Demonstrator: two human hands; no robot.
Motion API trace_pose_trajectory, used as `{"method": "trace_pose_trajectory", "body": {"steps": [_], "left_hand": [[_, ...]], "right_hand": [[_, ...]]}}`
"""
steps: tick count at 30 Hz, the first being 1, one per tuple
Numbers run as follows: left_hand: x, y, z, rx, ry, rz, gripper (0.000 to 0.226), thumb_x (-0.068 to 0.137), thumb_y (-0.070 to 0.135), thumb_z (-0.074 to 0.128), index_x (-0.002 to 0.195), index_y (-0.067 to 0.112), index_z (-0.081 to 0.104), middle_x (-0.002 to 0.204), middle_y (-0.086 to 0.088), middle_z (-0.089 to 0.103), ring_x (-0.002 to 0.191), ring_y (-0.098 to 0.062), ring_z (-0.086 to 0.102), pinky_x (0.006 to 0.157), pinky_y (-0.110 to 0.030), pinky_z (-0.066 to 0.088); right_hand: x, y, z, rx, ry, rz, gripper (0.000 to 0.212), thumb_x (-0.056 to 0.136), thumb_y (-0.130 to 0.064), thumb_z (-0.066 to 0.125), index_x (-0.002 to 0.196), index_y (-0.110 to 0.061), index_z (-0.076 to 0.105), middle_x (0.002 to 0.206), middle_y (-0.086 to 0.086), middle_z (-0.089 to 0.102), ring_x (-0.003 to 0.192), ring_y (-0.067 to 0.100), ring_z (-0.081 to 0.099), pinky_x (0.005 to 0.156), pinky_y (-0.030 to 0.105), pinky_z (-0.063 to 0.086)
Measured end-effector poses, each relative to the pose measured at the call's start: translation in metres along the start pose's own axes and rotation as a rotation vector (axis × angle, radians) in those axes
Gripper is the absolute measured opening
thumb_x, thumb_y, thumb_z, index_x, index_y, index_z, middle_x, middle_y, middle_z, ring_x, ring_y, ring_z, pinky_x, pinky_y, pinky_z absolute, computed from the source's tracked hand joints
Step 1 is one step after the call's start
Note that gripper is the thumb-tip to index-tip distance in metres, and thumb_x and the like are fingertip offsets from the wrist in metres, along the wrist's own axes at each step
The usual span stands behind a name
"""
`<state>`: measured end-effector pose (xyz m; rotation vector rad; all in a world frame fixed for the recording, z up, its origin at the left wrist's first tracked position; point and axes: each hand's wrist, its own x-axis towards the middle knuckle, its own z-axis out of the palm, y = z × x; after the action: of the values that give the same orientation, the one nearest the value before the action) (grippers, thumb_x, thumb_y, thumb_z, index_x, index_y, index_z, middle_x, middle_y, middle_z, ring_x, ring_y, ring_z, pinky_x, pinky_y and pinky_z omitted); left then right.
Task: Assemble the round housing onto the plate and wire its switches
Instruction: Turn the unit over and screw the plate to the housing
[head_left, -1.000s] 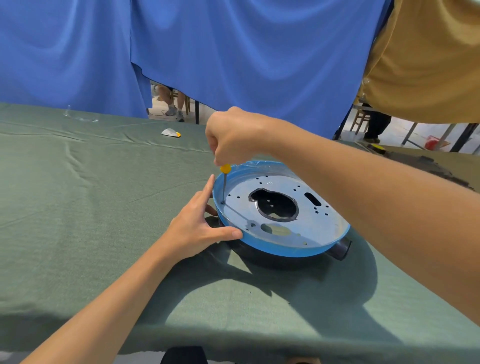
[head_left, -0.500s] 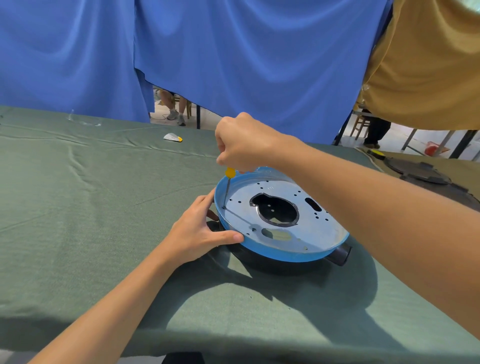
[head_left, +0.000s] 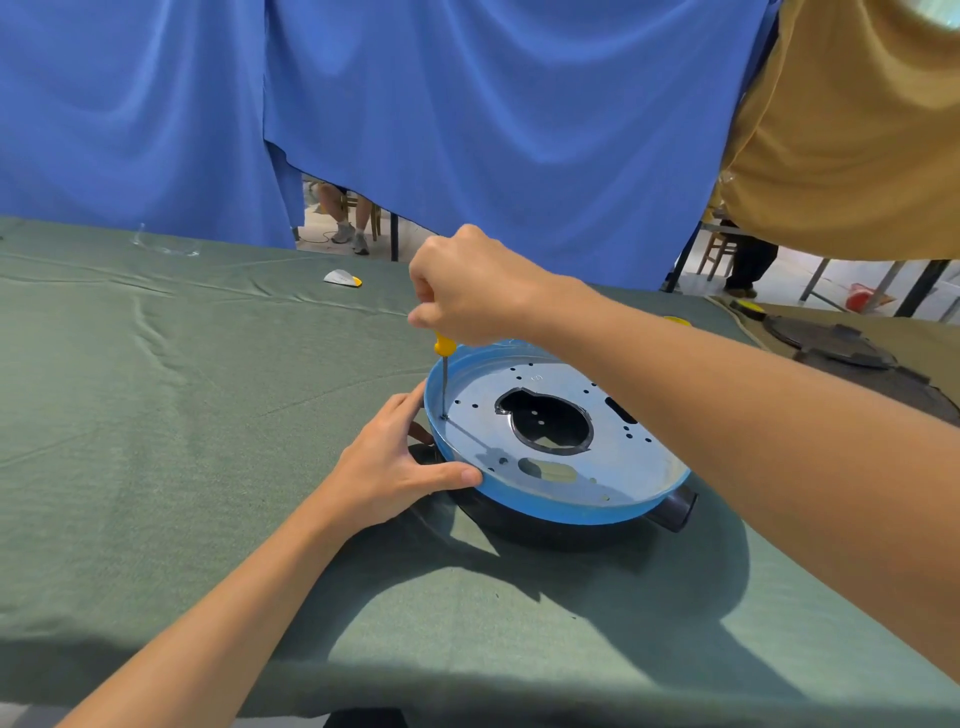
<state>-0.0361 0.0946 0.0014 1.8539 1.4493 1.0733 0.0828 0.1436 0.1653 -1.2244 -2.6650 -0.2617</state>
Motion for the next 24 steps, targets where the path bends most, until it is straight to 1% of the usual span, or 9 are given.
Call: {"method": "trace_pose_trajectory", "body": {"steps": [3,6,8,11,13,15,17,20,24], "left_hand": [[-0.001,0.000,0.000,-0.005,-0.003,0.003,0.126,0.038,0.097,0.060,0.149,0.043,0.033,0.126,0.021,0.048,0.108,0.003,0.053,0.100,-0.044,0.047],[0.000,-0.001,0.000,-0.012,0.005,0.004,0.123,0.038,0.096,0.061,0.147,0.047,0.033,0.125,0.025,0.048,0.106,0.006,0.053,0.099,-0.044,0.047],[0.000,-0.001,0.000,-0.013,0.005,0.002,0.123,0.038,0.097,0.062,0.147,0.047,0.033,0.125,0.027,0.047,0.106,0.006,0.053,0.099,-0.044,0.048],[0.001,-0.001,0.000,-0.016,-0.003,0.000,0.124,0.037,0.097,0.062,0.147,0.046,0.032,0.125,0.026,0.046,0.108,0.002,0.053,0.099,-0.043,0.048],[0.001,-0.002,0.000,-0.026,0.003,0.007,0.122,0.037,0.097,0.062,0.145,0.047,0.034,0.126,0.023,0.049,0.109,0.001,0.054,0.099,-0.044,0.048],[0.001,-0.002,0.001,-0.029,0.007,0.013,0.123,0.038,0.097,0.062,0.146,0.044,0.035,0.127,0.018,0.050,0.110,-0.002,0.055,0.100,-0.044,0.047],[0.001,-0.003,0.001,-0.028,0.004,0.011,0.122,0.038,0.097,0.061,0.145,0.046,0.035,0.126,0.019,0.050,0.110,0.000,0.054,0.100,-0.044,0.047],[0.001,-0.002,0.000,-0.029,0.010,0.016,0.117,0.038,0.097,0.061,0.142,0.050,0.035,0.125,0.019,0.050,0.107,0.001,0.055,0.099,-0.042,0.048],[0.001,-0.001,0.001,-0.033,0.014,0.024,0.103,0.037,0.096,0.061,0.129,0.061,0.033,0.124,0.020,0.050,0.106,0.003,0.055,0.099,-0.042,0.048]], "right_hand": [[0.001,0.003,0.004,-0.051,-0.008,0.049,0.045,0.099,-0.036,0.050,0.063,-0.019,0.030,0.068,0.001,0.034,0.057,0.015,0.033,0.048,0.029,0.023],[0.001,0.004,-0.004,-0.069,-0.161,0.075,0.037,0.096,-0.049,0.049,0.082,-0.015,0.051,0.075,0.003,0.051,0.060,0.014,0.046,0.046,0.027,0.031],[0.002,0.002,-0.012,0.028,-0.270,0.052,0.024,0.093,-0.032,0.052,0.099,-0.010,0.059,0.079,0.006,0.063,0.056,0.014,0.057,0.038,0.017,0.038],[-0.001,0.000,-0.018,0.096,-0.259,0.018,0.012,0.086,-0.009,0.055,0.094,-0.011,0.064,0.075,0.005,0.070,0.054,0.013,0.066,0.036,0.012,0.042],[-0.002,0.001,-0.016,0.006,-0.194,-0.016,0.007,0.084,-0.007,0.061,0.086,-0.009,0.067,0.064,0.004,0.069,0.054,0.012,0.066,0.043,0.017,0.050],[-0.001,0.003,-0.010,-0.070,-0.136,-0.016,0.007,0.085,-0.008,0.061,0.078,-0.007,0.062,0.061,0.008,0.065,0.054,0.015,0.064,0.056,0.031,0.058],[0.001,0.004,-0.004,-0.079,-0.087,0.001,0.024,0.090,-0.011,0.056,0.068,-0.013,0.046,0.064,0.011,0.055,0.054,0.024,0.061,0.051,0.037,0.055],[0.000,0.005,0.000,-0.150,-0.070,0.017,0.039,0.099,-0.023,0.048,0.065,-0.017,0.032,0.069,0.005,0.038,0.057,0.020,0.042,0.046,0.030,0.028],[-0.001,0.000,-0.010,-0.118,-0.238,0.055,0.045,0.096,-0.050,0.049,0.068,-0.015,0.047,0.061,0.002,0.051,0.052,0.016,0.053,0.044,0.023,0.033]]}}
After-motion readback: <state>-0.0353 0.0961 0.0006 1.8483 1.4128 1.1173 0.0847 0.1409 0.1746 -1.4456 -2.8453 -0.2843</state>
